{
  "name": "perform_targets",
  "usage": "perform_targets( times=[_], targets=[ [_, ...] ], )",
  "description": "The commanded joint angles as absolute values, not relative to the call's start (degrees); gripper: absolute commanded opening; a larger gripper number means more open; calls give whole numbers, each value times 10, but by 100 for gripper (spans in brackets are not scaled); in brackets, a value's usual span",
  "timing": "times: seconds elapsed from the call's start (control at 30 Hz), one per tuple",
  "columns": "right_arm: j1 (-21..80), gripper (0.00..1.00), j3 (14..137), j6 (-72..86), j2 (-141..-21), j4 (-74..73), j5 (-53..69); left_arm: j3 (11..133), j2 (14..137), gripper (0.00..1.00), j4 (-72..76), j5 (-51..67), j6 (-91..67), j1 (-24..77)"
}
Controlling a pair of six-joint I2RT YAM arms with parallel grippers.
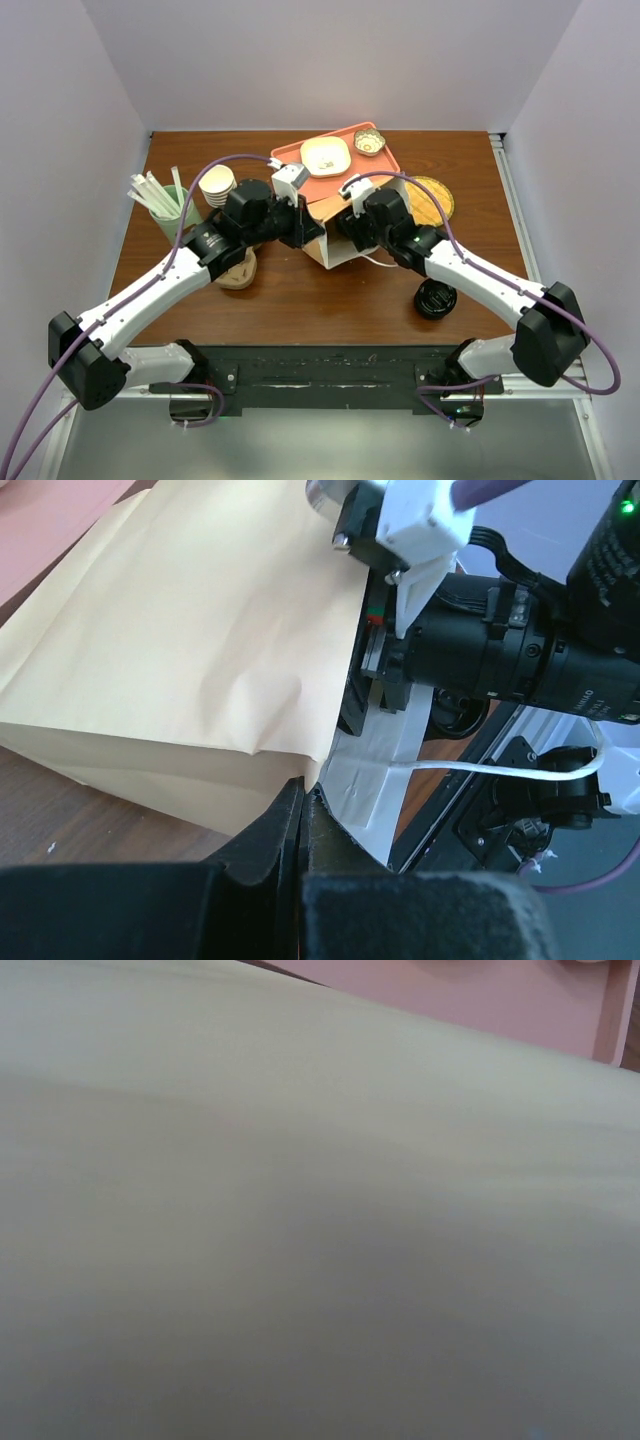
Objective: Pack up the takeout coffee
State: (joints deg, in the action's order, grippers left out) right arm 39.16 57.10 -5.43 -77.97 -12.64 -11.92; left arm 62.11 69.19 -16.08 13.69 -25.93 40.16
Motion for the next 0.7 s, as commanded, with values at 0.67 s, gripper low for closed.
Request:
perform_targets(
  times=[0.67],
  targets=[
    [387,63,509,-536,-721,-139,32,588,642,0,-156,207,-233,401]
  ],
)
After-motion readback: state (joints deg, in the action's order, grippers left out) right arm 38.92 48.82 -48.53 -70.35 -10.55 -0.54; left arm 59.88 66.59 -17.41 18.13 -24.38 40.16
